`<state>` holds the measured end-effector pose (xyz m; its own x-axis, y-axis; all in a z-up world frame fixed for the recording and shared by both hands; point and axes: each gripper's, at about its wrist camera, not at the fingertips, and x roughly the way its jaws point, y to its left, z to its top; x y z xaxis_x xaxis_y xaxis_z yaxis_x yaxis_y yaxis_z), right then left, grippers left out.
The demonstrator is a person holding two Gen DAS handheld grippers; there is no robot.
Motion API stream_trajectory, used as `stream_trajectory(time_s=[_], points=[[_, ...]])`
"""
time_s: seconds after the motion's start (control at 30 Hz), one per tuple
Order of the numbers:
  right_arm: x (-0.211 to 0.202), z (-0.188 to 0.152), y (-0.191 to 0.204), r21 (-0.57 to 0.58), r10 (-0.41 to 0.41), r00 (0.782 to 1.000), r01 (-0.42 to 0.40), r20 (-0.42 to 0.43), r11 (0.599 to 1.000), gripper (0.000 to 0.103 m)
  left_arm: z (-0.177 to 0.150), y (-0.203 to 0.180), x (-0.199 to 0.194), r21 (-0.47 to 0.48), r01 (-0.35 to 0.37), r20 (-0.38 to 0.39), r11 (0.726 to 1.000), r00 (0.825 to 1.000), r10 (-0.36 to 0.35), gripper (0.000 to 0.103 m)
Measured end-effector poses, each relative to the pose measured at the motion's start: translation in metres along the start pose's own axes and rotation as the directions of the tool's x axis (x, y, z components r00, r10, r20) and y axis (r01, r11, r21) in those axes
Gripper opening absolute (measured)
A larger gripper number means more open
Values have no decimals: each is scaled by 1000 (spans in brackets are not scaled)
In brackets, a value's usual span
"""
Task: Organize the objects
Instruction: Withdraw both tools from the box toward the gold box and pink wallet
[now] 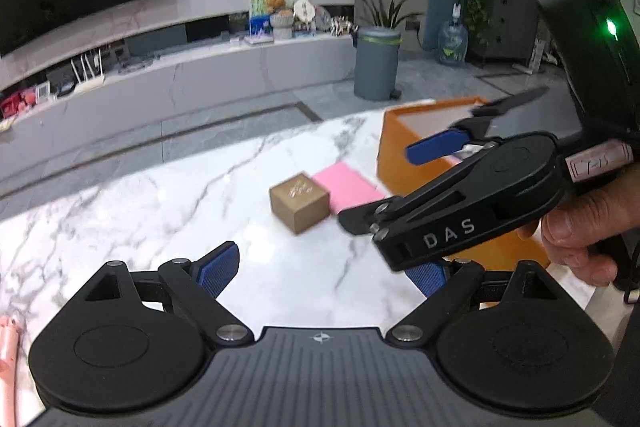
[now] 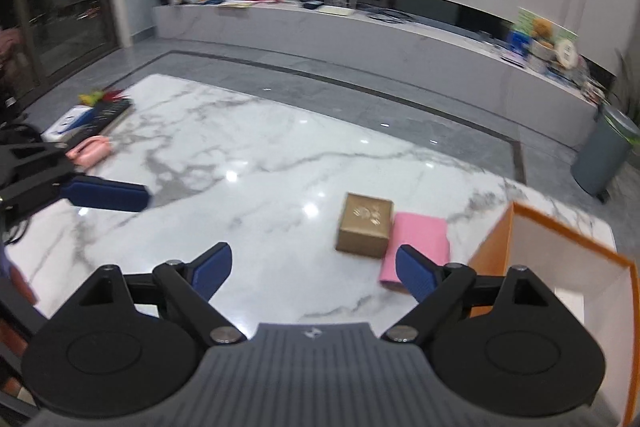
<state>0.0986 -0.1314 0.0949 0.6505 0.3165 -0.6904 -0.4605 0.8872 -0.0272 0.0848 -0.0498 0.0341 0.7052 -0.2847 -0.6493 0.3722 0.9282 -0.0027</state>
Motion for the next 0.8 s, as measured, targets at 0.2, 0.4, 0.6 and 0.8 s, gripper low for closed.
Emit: stream_trajectory(time_s=[0.2, 0.4, 0.6, 0.8], points=[[41, -32, -11, 163, -92, 996, 88, 17, 983, 89, -20, 29, 30, -66, -75, -108, 995, 992, 68, 103], [86, -55, -15, 237, -266, 960, 238, 92, 942, 90, -31, 56, 44, -168, -84, -106, 982, 992, 66, 103], [127, -63, -21, 226, -385, 917, 355, 107, 907, 89, -35, 66, 50, -233, -51, -62, 971, 997, 37, 103], [159, -59, -28, 186, -439, 891, 415, 114, 891, 89, -40, 67, 51, -250, -32, -69, 968, 997, 15, 103]])
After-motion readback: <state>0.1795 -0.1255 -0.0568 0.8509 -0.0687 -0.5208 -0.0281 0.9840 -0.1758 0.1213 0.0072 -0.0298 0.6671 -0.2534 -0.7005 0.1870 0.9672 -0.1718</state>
